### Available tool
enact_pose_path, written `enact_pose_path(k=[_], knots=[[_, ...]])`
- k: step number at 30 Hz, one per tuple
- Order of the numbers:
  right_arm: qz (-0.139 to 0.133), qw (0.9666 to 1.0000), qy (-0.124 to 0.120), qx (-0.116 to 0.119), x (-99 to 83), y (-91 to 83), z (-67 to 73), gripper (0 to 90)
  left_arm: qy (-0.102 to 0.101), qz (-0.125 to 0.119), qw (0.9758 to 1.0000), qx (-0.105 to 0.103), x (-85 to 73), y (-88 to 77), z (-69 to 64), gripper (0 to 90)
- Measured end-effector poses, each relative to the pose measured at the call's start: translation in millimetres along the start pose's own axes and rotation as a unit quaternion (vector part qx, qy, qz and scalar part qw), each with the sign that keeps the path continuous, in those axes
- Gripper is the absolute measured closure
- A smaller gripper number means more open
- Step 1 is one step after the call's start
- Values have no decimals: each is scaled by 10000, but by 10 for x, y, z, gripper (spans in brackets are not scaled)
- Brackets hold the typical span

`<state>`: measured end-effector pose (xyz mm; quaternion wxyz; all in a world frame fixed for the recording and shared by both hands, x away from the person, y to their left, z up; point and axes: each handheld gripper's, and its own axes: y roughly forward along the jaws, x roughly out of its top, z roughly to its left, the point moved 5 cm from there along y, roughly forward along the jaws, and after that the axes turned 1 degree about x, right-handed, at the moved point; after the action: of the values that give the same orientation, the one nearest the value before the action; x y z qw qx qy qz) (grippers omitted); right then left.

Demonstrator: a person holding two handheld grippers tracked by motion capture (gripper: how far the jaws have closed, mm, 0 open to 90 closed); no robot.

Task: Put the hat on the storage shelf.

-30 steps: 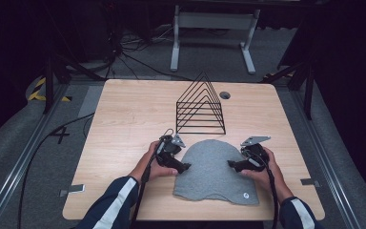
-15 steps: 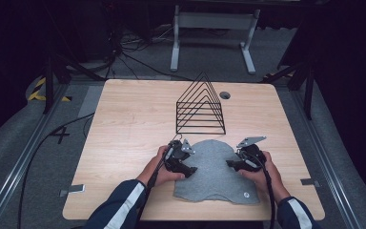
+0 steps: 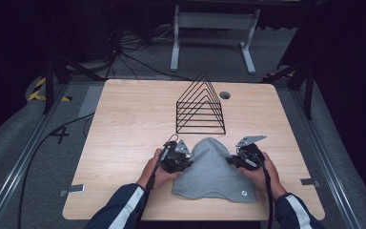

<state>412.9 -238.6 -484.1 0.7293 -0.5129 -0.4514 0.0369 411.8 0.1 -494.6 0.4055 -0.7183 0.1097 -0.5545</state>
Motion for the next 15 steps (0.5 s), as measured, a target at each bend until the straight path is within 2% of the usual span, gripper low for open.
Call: enact_pose_path(k=[3,11,12,15], knots=[[-162,9997,-65,148,85,-42,28,843,-62,-218,9997,77,23,-111,24,854],[-658,9972,-288,230,366,-253,102,843,-76,-560,9982,206,177,-468,105,854],[-720,9966,-325,239,395,-285,109,843,-76,-560,9982,206,177,-468,105,854],[-851,9951,-427,268,495,-406,130,845,225,-620,9975,243,350,-652,112,855]])
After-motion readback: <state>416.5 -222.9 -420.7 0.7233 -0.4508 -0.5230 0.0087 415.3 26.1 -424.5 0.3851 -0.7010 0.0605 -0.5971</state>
